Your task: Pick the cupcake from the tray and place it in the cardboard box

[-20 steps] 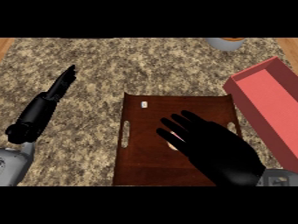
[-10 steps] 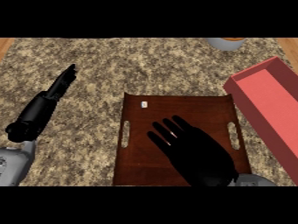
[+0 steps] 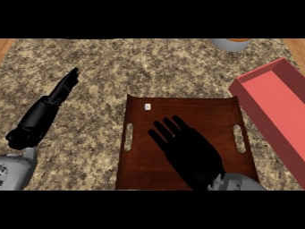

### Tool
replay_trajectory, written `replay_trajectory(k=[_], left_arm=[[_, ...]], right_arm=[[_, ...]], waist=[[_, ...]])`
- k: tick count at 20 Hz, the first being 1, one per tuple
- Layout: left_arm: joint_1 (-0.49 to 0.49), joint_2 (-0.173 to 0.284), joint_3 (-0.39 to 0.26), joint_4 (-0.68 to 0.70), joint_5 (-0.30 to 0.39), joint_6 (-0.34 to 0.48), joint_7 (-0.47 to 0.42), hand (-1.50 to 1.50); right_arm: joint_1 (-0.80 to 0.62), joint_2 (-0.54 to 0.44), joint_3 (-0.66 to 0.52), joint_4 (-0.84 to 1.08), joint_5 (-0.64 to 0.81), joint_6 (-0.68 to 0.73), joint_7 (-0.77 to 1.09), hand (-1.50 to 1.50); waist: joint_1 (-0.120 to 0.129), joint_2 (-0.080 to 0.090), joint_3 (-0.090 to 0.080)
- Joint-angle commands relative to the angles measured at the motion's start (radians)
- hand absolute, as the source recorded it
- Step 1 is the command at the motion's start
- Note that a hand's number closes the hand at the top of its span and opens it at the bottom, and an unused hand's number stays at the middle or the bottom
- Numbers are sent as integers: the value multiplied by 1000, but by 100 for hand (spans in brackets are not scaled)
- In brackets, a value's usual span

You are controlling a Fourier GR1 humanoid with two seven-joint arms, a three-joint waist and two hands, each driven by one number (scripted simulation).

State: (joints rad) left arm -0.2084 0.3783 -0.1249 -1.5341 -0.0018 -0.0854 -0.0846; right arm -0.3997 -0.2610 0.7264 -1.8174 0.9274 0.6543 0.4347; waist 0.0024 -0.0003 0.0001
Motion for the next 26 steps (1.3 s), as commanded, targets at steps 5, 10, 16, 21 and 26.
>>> replay_trajectory(k=[5,10,16,21,26], left_arm=[[36,-25,43,-71,-13,-54,48,0],[9,-53,72,1,-58,-67,-3,0],[-6,-86,78,9,-91,-77,-6,0],[-39,-95,103,63,-123,-78,-36,0],[-13,-103,121,-5,-115,-117,-3,0]], right_arm=[[61,-22,-5,75,144,-57,-103,-150],[48,32,-58,150,177,-61,-167,-150],[10,102,-108,234,199,-30,-217,-150],[93,101,-60,211,297,-88,-195,-150],[31,131,-148,345,338,-132,-266,-150]], waist=[[0,-1,0],[-1,0,0],[-1,0,0],[-5,0,0],[-1,0,0]])
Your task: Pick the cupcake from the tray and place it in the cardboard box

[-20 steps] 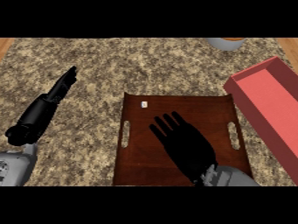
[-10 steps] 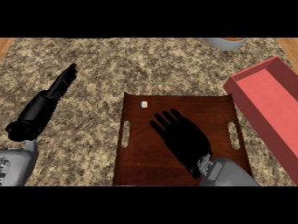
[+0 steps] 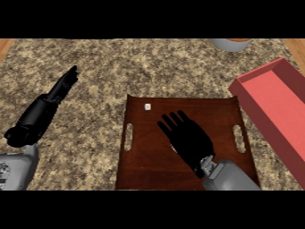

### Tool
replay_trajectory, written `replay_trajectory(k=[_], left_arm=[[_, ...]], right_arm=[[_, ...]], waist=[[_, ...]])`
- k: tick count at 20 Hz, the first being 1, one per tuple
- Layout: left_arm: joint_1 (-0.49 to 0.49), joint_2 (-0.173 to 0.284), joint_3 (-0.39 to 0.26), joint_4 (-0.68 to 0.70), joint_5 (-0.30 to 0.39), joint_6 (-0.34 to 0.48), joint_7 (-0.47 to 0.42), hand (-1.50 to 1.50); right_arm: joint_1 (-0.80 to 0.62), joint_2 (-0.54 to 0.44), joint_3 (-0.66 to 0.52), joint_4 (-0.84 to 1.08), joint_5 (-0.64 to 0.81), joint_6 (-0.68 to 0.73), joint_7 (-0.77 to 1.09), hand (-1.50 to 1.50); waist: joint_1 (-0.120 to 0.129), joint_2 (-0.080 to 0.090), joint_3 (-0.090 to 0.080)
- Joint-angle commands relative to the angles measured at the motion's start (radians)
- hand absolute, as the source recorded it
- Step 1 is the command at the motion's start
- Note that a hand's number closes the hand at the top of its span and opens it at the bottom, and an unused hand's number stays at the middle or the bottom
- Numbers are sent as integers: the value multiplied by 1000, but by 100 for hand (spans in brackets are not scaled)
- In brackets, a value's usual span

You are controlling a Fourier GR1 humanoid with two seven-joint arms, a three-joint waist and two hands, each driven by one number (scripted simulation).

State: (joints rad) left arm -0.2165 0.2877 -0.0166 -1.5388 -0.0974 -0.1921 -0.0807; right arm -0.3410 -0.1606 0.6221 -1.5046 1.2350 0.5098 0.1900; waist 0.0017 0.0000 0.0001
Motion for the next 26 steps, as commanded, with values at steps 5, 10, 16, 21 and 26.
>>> replay_trajectory(k=[5,10,16,21,26], left_arm=[[6,-24,24,5,-21,-25,16,0],[-22,-35,37,20,-35,-9,6,0],[-15,-30,56,55,-33,-42,-37,0],[-3,-41,44,-57,-23,-50,61,0],[13,-62,13,-36,-58,-24,12,0]], right_arm=[[-43,40,-79,151,34,-10,-100,-150],[-1,35,-3,187,78,-200,-225,150],[-34,71,-20,233,152,-321,-258,150],[-78,117,-110,267,131,-379,-270,150],[-120,158,-386,314,-52,-370,5,150]], waist=[[1,0,0],[0,1,0],[-1,1,0],[6,0,0],[20,8,2]])
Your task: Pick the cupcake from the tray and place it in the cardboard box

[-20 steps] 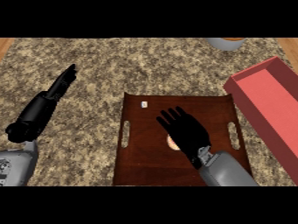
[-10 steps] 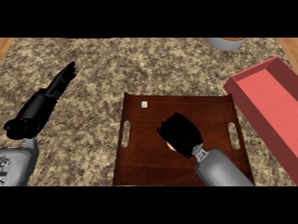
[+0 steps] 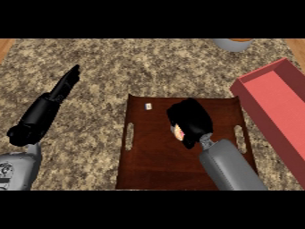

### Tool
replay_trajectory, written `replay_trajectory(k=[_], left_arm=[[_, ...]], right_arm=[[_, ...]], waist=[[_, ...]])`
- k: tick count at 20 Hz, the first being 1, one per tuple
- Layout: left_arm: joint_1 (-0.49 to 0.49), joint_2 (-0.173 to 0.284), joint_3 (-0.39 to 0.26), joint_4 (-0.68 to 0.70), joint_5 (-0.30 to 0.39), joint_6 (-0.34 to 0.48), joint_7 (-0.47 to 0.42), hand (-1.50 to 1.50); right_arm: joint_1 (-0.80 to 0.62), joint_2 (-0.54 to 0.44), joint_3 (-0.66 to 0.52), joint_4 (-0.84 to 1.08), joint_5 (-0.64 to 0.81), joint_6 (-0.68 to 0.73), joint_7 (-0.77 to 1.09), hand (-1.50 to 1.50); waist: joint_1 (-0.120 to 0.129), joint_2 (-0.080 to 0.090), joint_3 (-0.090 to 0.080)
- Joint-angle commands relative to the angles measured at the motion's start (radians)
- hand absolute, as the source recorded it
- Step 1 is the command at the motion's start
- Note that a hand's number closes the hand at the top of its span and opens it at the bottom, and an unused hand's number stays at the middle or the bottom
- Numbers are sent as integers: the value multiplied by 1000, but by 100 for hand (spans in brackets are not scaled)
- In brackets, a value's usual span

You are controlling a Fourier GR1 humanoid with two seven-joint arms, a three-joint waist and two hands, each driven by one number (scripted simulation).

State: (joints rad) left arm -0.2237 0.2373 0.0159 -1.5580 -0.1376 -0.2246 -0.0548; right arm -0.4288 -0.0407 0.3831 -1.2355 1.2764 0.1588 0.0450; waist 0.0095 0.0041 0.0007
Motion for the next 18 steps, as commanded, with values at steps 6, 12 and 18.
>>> replay_trajectory(k=[6,12,18], left_arm=[[37,25,31,-37,20,-29,17,0],[19,0,31,-35,31,-28,26,0],[36,38,53,-20,25,-45,-7,0]], right_arm=[[-153,37,-133,-16,-8,-100,220,150],[-167,29,-172,-207,24,-50,340,150],[-184,2,-378,-369,-20,-79,511,150]], waist=[[-3,-6,-1],[-11,-7,-1],[-20,-10,0]])
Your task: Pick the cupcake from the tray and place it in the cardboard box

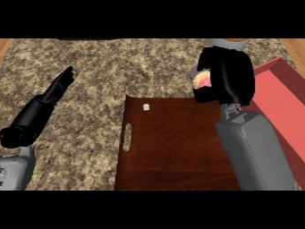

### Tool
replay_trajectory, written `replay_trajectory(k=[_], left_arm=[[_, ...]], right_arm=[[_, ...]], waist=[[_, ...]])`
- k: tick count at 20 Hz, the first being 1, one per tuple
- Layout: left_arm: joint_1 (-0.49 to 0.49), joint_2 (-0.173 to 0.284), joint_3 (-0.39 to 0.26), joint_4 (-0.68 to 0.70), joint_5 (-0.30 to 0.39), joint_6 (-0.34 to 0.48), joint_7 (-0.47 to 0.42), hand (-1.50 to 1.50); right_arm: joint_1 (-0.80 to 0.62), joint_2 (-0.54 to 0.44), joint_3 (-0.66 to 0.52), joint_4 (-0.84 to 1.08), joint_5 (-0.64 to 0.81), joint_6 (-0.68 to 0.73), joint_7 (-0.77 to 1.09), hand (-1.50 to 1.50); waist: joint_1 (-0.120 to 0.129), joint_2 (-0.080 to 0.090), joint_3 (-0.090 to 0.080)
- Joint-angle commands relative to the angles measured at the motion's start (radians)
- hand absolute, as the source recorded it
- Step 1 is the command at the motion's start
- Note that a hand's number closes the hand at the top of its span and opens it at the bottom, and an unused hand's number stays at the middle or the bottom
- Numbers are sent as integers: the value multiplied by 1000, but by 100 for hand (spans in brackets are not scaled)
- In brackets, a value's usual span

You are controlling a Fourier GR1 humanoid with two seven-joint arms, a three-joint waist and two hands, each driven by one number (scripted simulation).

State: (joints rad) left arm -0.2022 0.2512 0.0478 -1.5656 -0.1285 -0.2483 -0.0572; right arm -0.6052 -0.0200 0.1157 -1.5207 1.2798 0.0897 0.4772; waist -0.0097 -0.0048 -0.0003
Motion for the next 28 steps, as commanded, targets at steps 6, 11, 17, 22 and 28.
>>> replay_trajectory(k=[6,11,17,22,28], left_arm=[[7,-20,-6,-14,8,-7,18,0],[-33,9,30,38,16,-32,-8,0],[32,-36,-26,-29,-40,14,-13,0],[-12,-51,-24,3,-38,19,0,0],[12,-21,-14,-42,-24,-19,11,0]], right_arm=[[-64,-122,-267,-69,-40,-15,123,150],[-27,-210,-385,19,-141,-69,37,150],[-46,-419,-468,192,-198,140,-58,150],[-13,-459,-521,304,-291,290,-87,150],[34,-569,-520,472,-302,367,-206,150]], waist=[[7,4,0],[9,6,0],[15,5,1],[11,6,1],[18,6,1]])
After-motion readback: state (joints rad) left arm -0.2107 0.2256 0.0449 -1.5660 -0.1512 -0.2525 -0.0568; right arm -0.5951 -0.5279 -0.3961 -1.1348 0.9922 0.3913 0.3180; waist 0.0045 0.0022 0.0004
